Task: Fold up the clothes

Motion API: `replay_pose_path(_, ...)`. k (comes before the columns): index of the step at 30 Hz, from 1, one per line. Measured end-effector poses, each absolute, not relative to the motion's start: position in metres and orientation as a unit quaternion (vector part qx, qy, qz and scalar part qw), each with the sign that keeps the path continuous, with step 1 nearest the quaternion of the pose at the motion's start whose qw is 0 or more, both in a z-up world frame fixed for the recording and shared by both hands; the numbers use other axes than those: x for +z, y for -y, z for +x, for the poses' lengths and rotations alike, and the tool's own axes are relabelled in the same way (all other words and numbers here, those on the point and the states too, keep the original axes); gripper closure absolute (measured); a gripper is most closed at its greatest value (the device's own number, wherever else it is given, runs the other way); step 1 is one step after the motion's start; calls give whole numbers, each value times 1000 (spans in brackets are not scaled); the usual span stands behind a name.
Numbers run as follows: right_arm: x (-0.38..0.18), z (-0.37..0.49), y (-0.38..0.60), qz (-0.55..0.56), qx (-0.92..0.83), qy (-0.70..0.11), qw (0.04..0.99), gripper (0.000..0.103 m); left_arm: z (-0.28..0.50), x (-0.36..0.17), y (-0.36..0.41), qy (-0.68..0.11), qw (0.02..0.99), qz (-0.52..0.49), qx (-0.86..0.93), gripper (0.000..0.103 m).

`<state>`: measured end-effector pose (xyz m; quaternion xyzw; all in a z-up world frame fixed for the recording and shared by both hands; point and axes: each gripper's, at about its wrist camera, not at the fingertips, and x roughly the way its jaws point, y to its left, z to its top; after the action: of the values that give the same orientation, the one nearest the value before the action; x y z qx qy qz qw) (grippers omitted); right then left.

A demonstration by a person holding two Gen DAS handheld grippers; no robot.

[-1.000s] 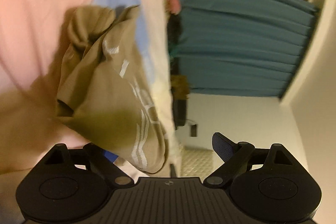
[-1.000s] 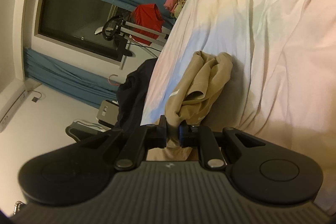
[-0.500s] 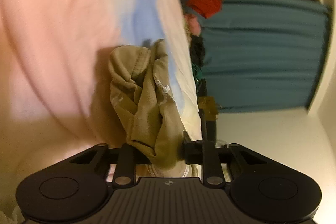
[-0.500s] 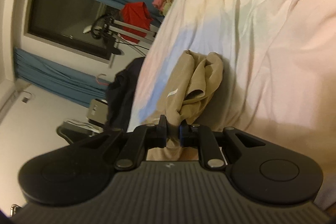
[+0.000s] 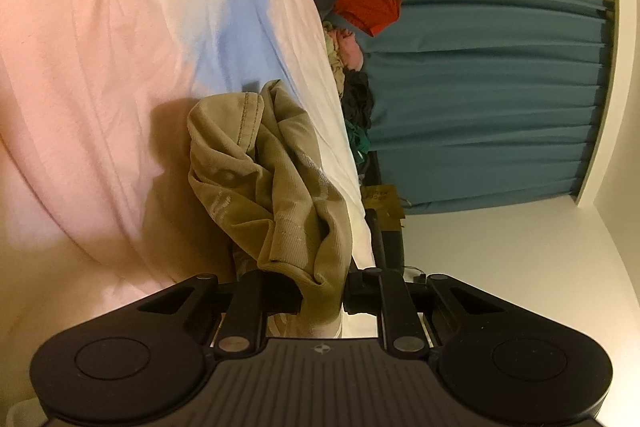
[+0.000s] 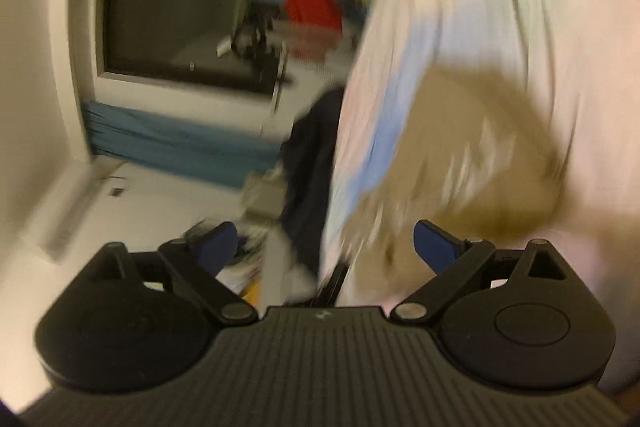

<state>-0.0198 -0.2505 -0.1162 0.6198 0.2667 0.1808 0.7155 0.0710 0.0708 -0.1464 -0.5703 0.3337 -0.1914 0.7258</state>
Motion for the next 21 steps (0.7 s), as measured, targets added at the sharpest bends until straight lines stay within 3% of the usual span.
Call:
replay_pose_path(4,-163,2,217,670,197,-338,630,5,71,-145,-73,-330,725,-573,-192,85)
replay_pose_path(8,-175,15,230,676,143,-310,653,7,60,-151,-84,-324,716,-588,-190,85)
replay_pose_path(11,-178,12,239,667,108,-306,671,28,59,-152,-86,-323,711,-596,-189,87)
replay_pose_path(17,-183,5,257,646,37,-297,703,41,58,-152,-89,-324,711,-595,-186,87)
replay_pose_path(21,-181,-2,264,643,14,-278,713,81,56,-149,-86,-329,719,-584,-184,87)
